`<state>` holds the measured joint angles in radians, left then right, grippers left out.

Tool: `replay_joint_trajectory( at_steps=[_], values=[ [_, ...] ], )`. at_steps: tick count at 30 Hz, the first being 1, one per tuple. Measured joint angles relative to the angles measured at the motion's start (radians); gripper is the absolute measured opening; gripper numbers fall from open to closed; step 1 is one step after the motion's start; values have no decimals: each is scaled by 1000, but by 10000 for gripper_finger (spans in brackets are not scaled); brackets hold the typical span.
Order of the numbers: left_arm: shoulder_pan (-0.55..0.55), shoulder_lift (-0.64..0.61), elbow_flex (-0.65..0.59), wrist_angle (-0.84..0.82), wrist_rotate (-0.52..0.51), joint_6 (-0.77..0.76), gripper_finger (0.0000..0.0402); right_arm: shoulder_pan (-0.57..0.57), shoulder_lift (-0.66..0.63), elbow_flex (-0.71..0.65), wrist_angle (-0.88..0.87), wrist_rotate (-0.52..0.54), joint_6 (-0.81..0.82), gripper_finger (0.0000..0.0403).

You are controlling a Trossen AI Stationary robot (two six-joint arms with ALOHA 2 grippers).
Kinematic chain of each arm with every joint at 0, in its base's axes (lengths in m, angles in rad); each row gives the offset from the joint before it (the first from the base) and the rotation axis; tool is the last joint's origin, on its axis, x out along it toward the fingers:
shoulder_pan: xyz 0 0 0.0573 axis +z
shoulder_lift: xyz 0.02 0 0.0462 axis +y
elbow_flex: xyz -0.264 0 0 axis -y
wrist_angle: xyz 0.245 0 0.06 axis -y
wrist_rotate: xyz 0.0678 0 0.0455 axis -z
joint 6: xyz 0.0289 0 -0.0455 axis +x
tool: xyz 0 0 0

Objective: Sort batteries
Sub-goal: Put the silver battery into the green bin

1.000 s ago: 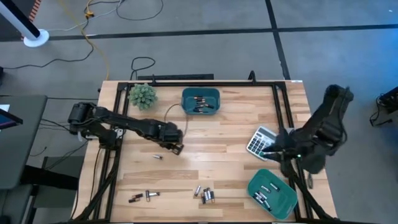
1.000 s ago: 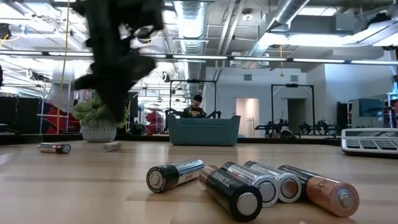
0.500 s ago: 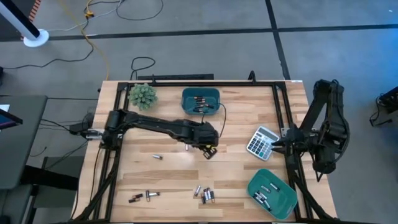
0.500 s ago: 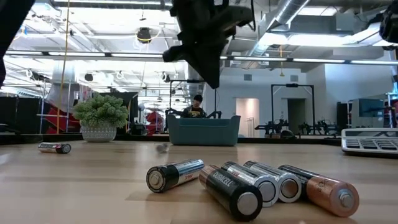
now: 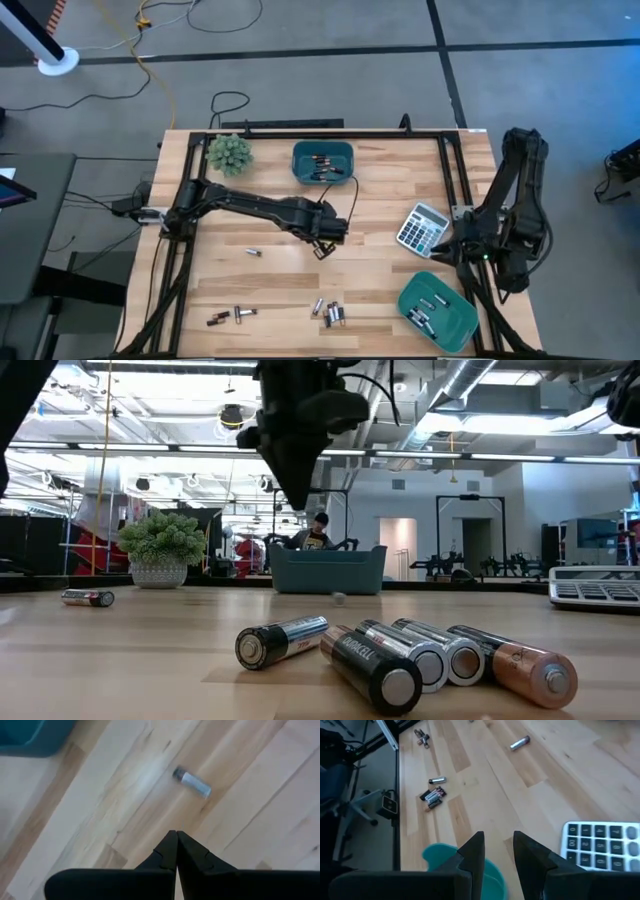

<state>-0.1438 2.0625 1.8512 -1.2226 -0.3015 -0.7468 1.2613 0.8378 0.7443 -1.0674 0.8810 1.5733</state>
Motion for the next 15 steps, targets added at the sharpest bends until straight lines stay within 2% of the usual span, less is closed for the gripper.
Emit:
replay_joint_trajectory(
  at_steps=[4,9,15],
  values=[
    [-16,-10,-89,24,8,-14,0,0,21,-10,38,0,1,118],
    [-33,-57,-243,131,72,-50,0,0,38,-13,59,0,31,118],
    [-53,-200,-453,267,92,-111,0,-24,41,-13,62,0,52,118]
  ],
)
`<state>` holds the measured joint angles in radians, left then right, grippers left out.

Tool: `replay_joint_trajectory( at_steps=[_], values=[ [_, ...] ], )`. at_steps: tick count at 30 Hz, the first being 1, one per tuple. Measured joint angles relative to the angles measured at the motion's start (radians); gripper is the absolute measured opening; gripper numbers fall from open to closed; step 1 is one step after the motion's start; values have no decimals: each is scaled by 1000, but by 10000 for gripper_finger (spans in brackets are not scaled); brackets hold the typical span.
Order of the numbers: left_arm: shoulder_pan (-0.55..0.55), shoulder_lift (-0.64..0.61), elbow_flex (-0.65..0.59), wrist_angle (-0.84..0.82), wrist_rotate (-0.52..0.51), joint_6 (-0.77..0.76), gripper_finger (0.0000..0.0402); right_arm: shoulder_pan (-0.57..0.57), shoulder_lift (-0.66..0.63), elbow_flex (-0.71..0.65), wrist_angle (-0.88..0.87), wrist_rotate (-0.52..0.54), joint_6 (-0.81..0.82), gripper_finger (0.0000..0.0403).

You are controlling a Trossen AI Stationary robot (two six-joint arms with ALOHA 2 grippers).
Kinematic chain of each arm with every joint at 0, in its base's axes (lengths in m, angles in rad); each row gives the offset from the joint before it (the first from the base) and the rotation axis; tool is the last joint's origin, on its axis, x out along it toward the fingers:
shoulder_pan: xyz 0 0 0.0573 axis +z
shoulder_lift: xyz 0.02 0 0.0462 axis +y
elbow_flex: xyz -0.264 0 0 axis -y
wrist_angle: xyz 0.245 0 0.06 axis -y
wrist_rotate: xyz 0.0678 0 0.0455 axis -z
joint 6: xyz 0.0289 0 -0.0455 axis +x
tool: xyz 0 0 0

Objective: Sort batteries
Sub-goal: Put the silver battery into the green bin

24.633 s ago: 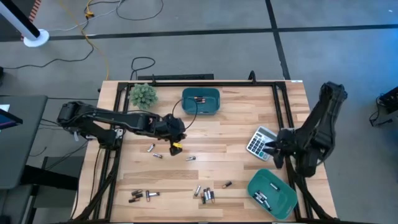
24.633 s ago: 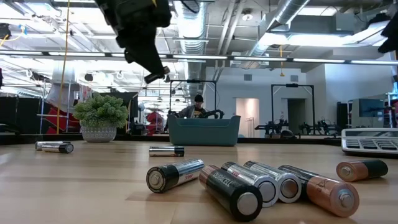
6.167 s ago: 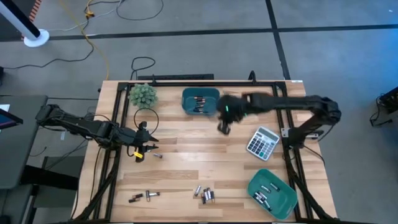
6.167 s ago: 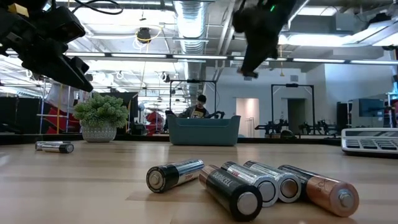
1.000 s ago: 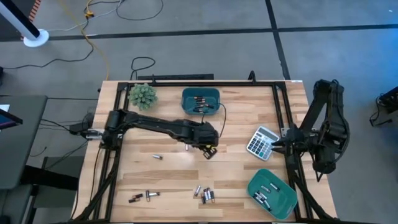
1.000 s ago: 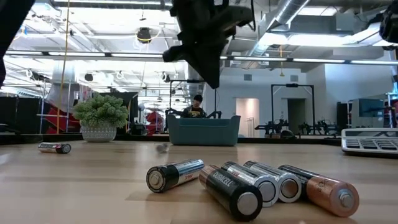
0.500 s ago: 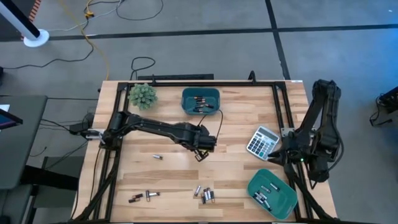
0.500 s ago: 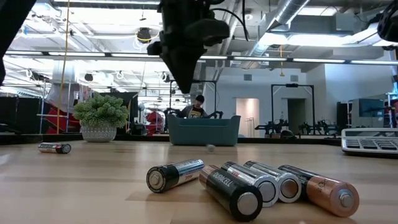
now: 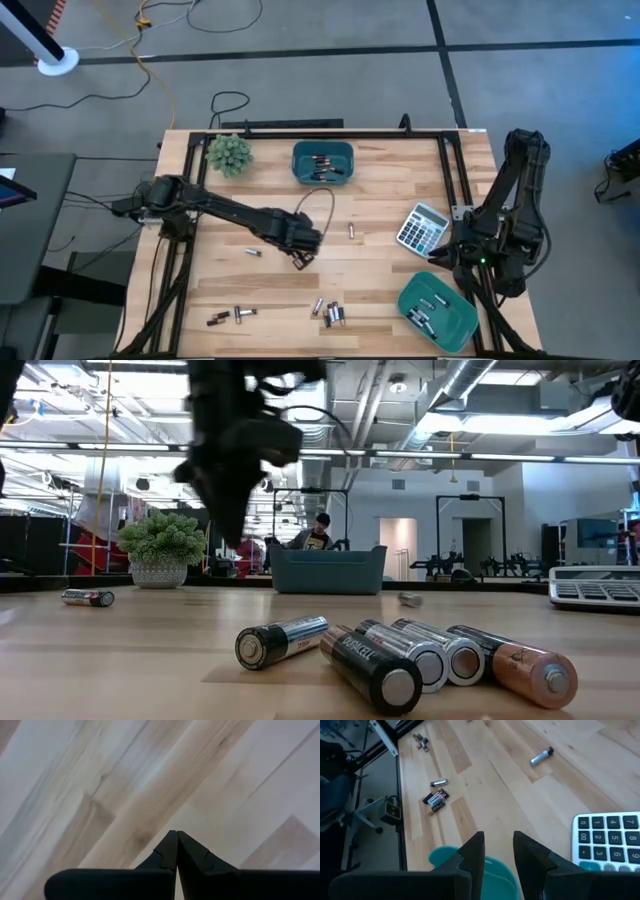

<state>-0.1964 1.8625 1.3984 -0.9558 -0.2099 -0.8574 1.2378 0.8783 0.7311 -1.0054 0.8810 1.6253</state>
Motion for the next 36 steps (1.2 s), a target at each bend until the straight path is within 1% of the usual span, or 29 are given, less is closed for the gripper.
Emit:
replay_joint_trajectory(
  at_steps=[3,7,12,15,19,25,28,31,36],
  values=[
    [-7,-102,-122,40,14,-3,0,-28,0,0,0,0,1,118],
    [-17,-251,-263,55,37,47,0,-75,0,0,0,0,1,118],
    [-33,-409,-392,55,43,224,0,-143,0,0,18,0,0,118],
    [-40,-467,-446,58,42,338,6,-188,0,0,36,0,0,118],
    [-41,-484,-485,59,52,437,39,-249,0,0,64,0,-3,118],
    [-42,-469,-536,109,53,543,119,-324,0,0,83,0,-10,118],
    [-42,-456,-538,108,63,527,154,-354,0,0,93,0,-10,118],
    [-59,-454,-538,109,78,547,171,-377,0,0,111,0,-11,118],
    [-88,-455,-559,136,69,633,172,-402,1,0,125,0,-14,118]
  ],
)
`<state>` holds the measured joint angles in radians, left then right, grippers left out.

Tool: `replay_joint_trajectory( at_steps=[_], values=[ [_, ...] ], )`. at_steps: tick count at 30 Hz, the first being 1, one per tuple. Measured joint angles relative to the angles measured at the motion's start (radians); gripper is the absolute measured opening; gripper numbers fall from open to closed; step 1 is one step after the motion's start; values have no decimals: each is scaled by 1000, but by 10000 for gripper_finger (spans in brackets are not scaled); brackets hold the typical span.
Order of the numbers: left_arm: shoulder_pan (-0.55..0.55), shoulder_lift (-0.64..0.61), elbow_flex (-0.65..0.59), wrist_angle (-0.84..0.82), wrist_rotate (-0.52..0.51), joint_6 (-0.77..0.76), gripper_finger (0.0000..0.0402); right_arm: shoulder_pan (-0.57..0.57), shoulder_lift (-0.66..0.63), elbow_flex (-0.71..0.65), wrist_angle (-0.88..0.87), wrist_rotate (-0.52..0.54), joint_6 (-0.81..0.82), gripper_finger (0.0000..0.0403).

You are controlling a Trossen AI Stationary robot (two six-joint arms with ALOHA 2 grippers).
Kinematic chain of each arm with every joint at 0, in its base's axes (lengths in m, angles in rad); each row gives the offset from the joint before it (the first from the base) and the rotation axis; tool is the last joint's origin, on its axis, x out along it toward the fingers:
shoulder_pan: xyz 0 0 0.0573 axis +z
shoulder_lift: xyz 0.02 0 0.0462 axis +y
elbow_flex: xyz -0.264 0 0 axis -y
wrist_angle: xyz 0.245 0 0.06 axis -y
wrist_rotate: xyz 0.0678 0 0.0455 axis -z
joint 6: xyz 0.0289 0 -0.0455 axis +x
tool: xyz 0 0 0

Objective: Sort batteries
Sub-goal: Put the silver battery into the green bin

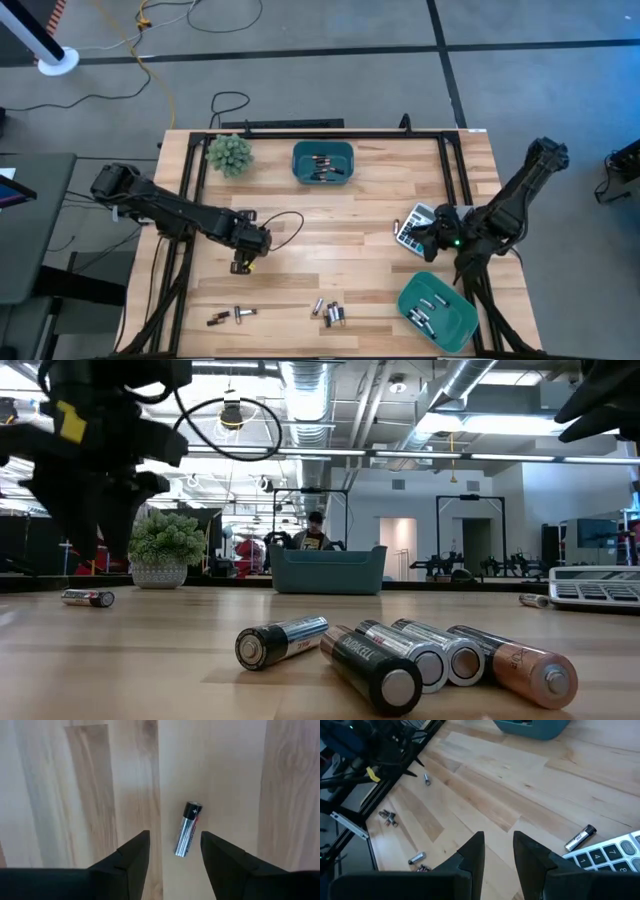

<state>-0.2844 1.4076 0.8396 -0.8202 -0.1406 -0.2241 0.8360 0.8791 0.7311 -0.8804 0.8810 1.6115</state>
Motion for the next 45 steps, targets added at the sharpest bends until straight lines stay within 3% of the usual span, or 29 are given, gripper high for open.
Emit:
replay_joint_trajectory(
  at_steps=[6,10,17,21,25,27,33,40,45],
  values=[
    [3,1,-103,157,6,2,170,-8,0,0,1,0,0,118],
    [4,1,-159,269,70,4,170,-8,0,0,2,0,-16,118],
    [4,-5,-246,335,91,-35,166,-8,0,0,1,0,-38,118],
    [3,-2,-257,325,59,-46,123,-8,0,0,-1,0,-51,118],
    [3,-2,-258,326,28,-31,36,-7,0,0,2,0,-76,118],
    [3,-2,-257,330,24,-58,34,-7,0,0,1,0,-76,118],
    [4,7,-165,258,-27,-83,34,-7,0,0,5,0,-101,118],
    [5,3,83,144,-116,4,34,-7,0,0,3,-15,-102,118],
    [16,25,221,177,-251,80,34,-7,-1,0,-2,-17,-104,118]
  ],
)
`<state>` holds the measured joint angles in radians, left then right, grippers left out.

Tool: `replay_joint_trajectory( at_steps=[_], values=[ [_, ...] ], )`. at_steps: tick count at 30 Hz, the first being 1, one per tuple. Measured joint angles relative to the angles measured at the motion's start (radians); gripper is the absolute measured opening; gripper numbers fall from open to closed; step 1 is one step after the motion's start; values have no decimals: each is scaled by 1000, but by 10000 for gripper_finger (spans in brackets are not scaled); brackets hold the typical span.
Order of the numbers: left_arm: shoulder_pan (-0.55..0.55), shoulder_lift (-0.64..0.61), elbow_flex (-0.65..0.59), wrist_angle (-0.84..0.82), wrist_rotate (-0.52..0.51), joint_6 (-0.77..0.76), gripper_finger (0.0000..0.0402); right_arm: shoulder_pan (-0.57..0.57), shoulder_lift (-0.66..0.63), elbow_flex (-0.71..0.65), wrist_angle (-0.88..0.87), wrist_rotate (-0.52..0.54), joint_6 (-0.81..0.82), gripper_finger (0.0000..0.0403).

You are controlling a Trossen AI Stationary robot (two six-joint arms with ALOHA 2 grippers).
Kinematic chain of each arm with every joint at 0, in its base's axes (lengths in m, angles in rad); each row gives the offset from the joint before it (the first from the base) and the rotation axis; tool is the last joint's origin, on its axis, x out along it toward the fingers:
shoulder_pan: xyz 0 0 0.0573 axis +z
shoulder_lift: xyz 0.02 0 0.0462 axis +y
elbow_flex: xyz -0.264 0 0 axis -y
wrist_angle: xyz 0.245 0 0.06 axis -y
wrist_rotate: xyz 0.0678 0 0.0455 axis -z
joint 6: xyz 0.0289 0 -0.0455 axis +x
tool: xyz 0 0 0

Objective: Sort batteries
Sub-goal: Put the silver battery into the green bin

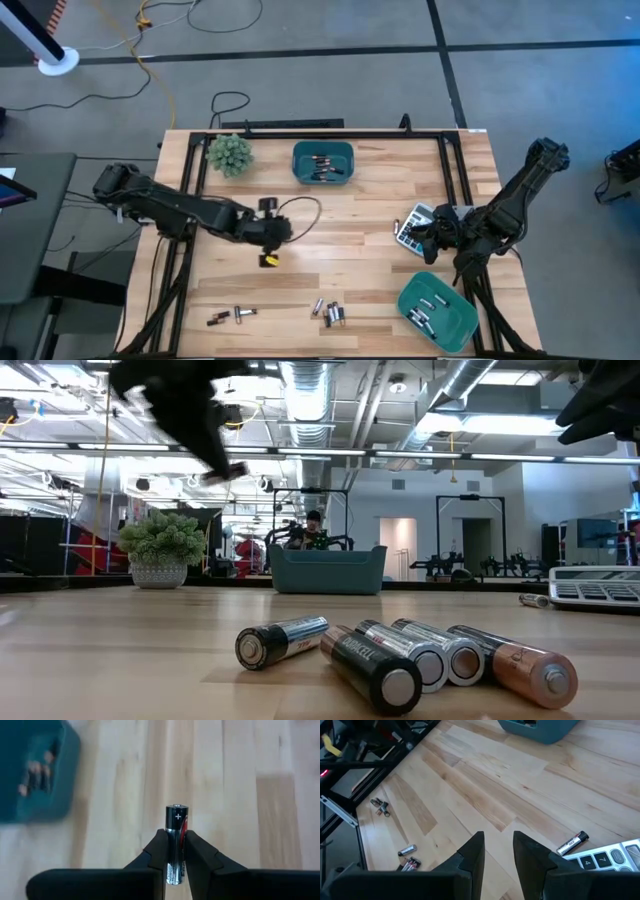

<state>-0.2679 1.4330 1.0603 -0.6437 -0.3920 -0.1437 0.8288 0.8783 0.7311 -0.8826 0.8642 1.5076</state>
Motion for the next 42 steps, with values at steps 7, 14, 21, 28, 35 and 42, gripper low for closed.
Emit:
replay_joint_trajectory(
  at_steps=[7,14,21,28,35,42],
  values=[
    [39,287,280,33,16,58,34,0,0,0,-3,-2,2,118],
    [29,625,685,185,78,185,34,0,0,0,1,-2,2,118],
    [-2,944,1106,218,174,247,34,0,0,0,-11,-2,2,118],
    [-23,1103,1239,461,261,256,34,0,0,0,-70,-3,2,118],
    [-14,1146,1250,582,330,174,34,0,0,0,-101,-5,2,118],
    [-8,1203,1250,664,426,9,34,0,-2,0,-130,-5,2,118]
  ],
)
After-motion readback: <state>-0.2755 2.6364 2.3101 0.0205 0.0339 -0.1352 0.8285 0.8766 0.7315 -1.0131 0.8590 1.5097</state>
